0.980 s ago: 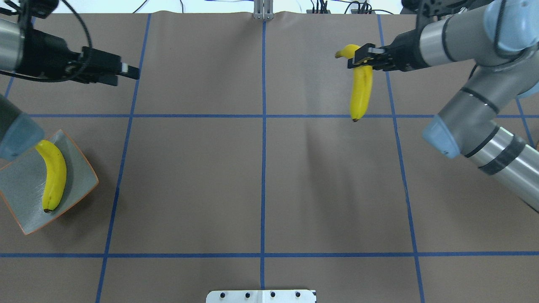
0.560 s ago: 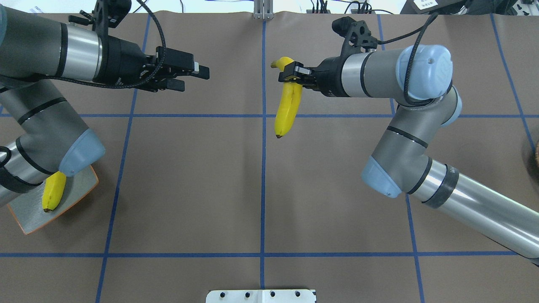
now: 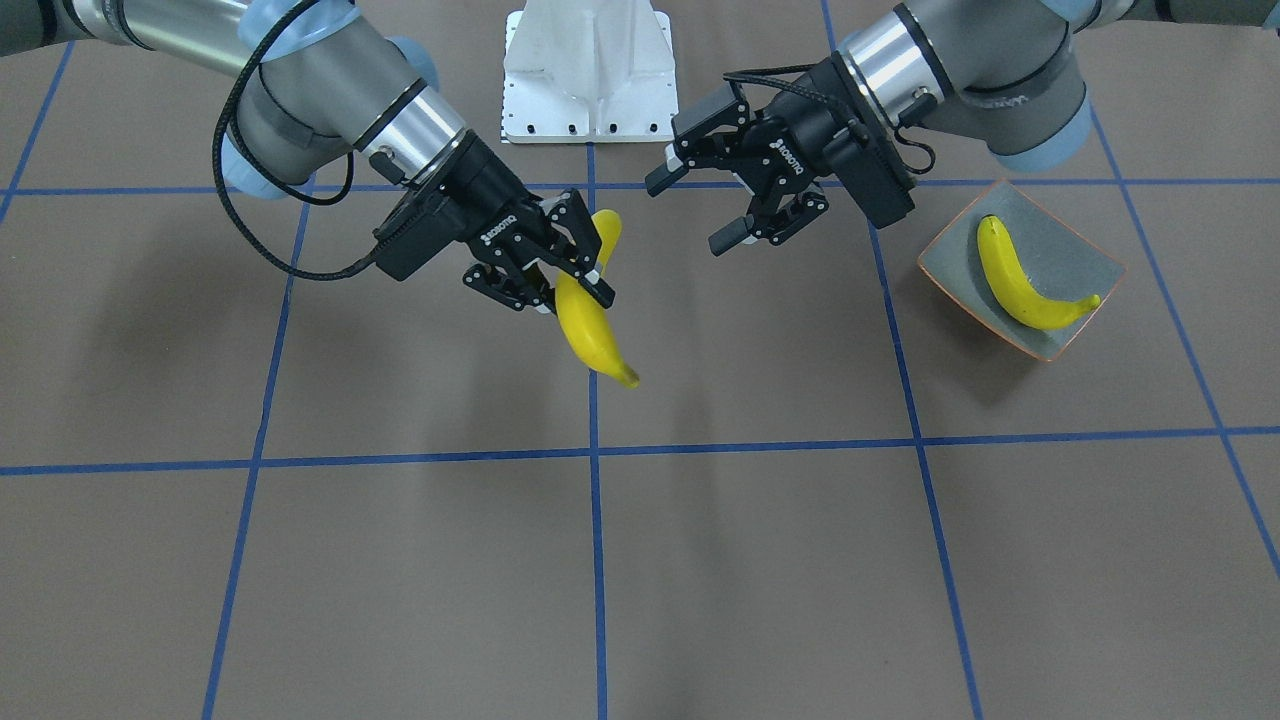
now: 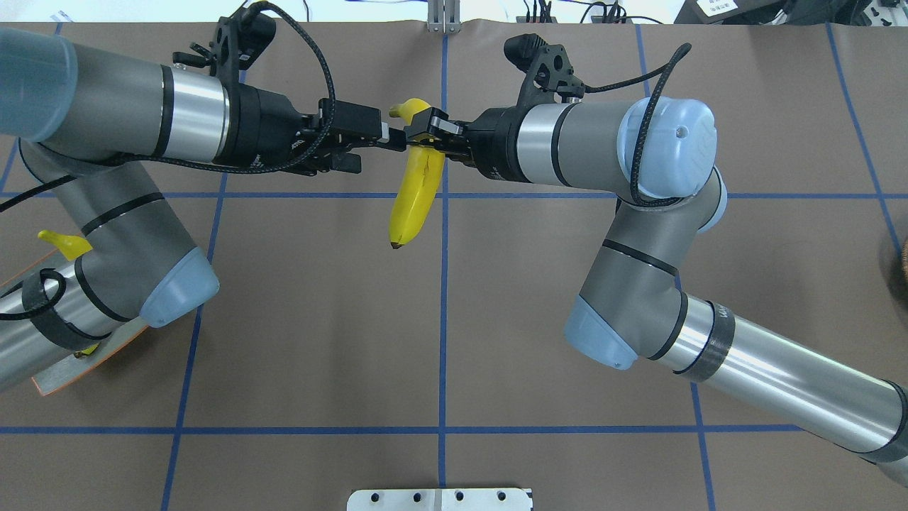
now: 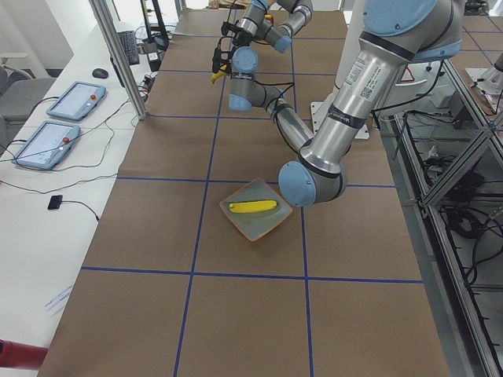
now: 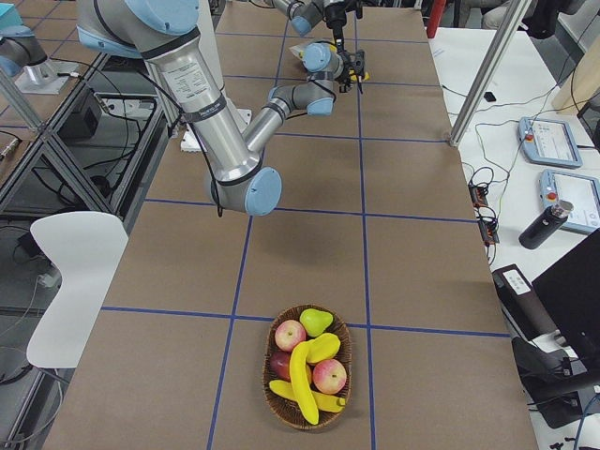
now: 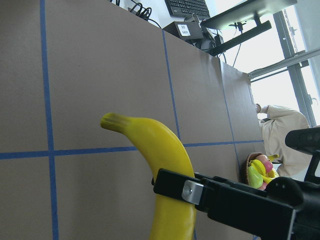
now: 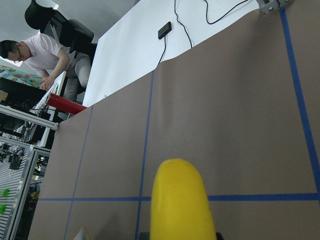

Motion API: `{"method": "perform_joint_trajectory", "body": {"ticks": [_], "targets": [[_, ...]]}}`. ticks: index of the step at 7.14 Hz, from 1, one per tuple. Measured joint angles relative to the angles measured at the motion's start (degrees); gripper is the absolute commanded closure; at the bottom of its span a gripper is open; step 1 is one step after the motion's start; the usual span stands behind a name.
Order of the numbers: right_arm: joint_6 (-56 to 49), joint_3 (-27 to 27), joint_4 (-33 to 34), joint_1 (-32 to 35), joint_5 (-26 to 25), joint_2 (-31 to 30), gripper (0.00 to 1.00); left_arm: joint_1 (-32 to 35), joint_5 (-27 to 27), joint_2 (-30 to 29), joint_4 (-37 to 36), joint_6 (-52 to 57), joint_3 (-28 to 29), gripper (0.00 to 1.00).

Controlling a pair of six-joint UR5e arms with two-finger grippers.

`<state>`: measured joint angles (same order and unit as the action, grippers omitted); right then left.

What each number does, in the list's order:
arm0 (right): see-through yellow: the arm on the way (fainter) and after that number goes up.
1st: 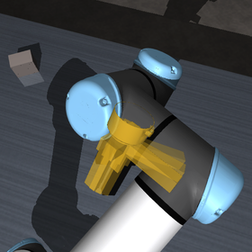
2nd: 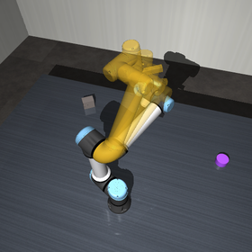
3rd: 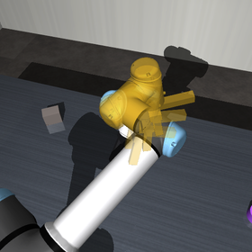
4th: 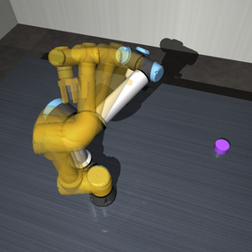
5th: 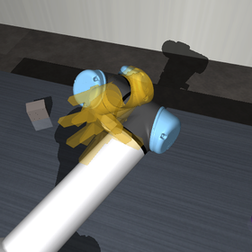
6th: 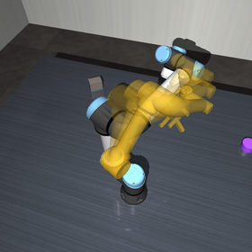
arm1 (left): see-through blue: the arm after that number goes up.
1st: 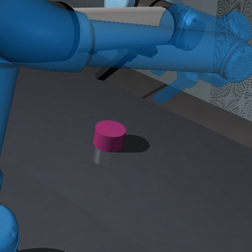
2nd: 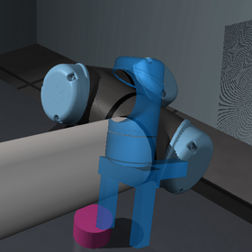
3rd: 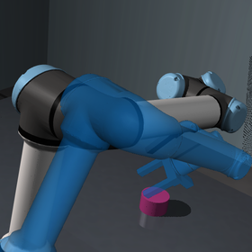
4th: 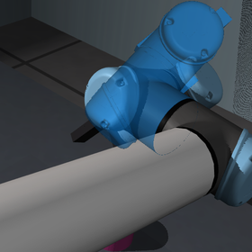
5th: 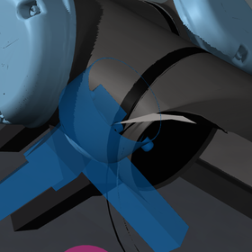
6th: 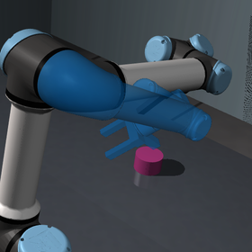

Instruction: Transfer all bananas from basket to plate

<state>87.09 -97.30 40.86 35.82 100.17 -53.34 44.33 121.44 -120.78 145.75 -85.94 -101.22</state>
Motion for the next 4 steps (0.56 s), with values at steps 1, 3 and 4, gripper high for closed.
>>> {"method": "perform_joint_trajectory", "body": {"ticks": [1, 3, 4], "targets": [[0.19, -0.52, 0.07, 0.0, -0.02, 0.18, 1.0, -0.36, -0.08, 0.24, -0.04, -0.01, -0.08, 0.0], [0.29, -1.06, 0.09, 0.03, -0.16, 0.6, 1.0, -1.85, -0.11, 0.38, -0.1, 0.06, -0.15, 0.0], [0.31, -1.11, 0.09, 0.04, -0.26, 0.78, 1.0, -2.86, -0.08, 0.36, -0.11, 0.12, -0.28, 0.01]]}}
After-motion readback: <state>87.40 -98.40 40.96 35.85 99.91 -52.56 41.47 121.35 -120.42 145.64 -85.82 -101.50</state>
